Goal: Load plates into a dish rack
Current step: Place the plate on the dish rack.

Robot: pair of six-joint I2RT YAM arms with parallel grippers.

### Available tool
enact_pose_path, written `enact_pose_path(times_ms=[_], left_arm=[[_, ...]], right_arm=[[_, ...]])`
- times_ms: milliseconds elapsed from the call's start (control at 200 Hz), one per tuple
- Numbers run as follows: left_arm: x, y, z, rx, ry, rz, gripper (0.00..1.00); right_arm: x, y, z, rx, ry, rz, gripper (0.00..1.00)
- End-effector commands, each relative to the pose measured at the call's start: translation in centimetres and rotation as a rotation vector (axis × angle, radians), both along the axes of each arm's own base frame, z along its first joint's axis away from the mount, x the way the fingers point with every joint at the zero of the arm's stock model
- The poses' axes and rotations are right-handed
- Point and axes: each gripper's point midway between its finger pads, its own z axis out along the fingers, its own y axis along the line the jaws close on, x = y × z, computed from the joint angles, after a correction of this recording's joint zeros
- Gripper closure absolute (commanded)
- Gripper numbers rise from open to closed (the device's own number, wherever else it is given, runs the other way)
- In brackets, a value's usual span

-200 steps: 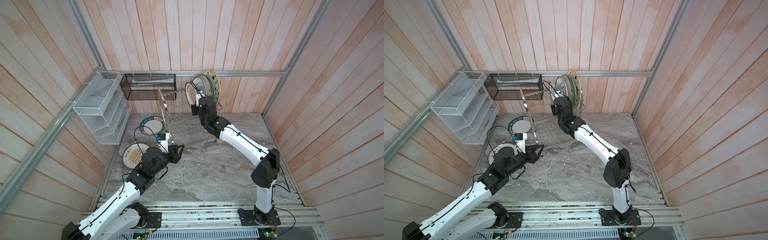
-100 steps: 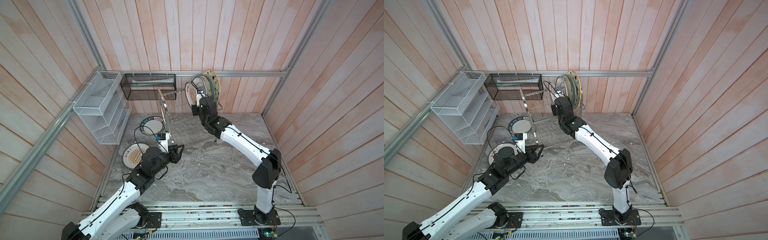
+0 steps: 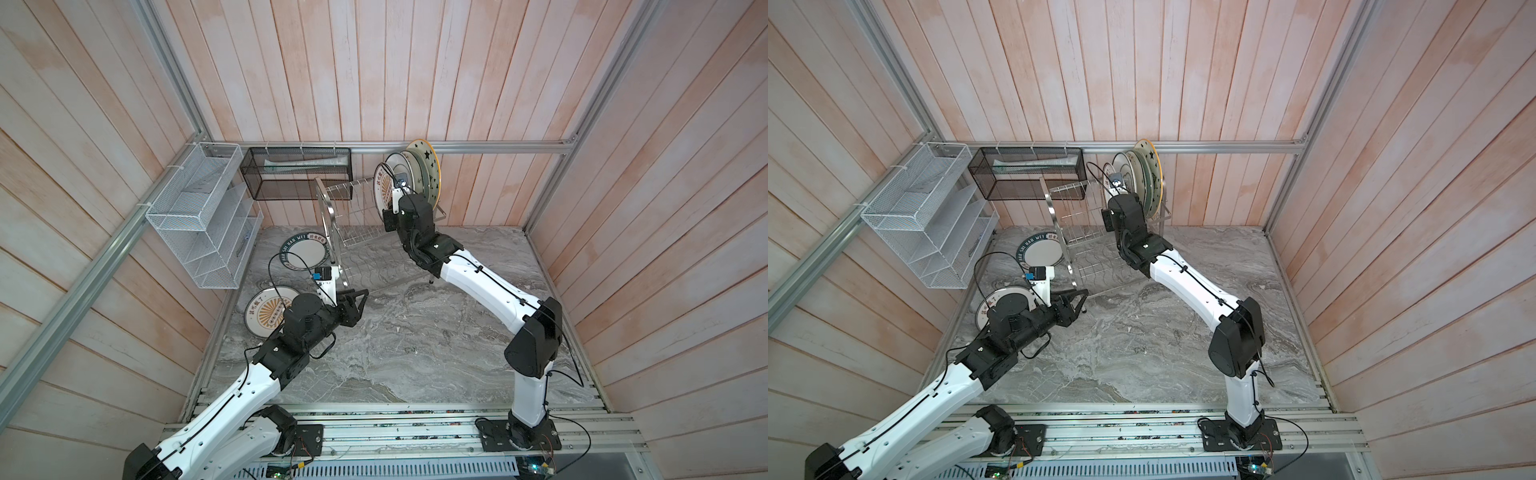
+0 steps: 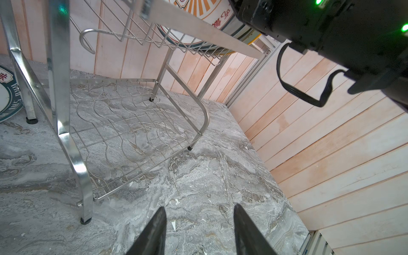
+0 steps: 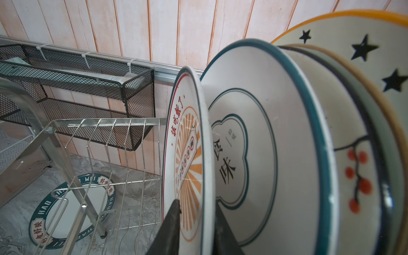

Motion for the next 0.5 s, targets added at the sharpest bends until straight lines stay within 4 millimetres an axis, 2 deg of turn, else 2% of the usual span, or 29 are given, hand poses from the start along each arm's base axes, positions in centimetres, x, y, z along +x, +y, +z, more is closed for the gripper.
enact_pose_path(times_ms=[0, 200, 495], left_arm=[[0.2, 0.2, 0.2, -0.005, -0.016, 0.011, 0.50], [0.2, 0.2, 0.1, -0.003, -0.012, 0.012, 0.50], [0.2, 0.2, 0.0, -0.003, -0.007, 0.013, 0.50]], right_arm=[[-0.9, -0.5, 2.4, 0.038, -0.037, 0.000, 0.73], [-1.2, -0.6, 3.0, 0.050, -0.048, 0.011, 0.59], [-2.0, -0.8, 4.6, 0.077, -0.080, 0.037, 0.44]])
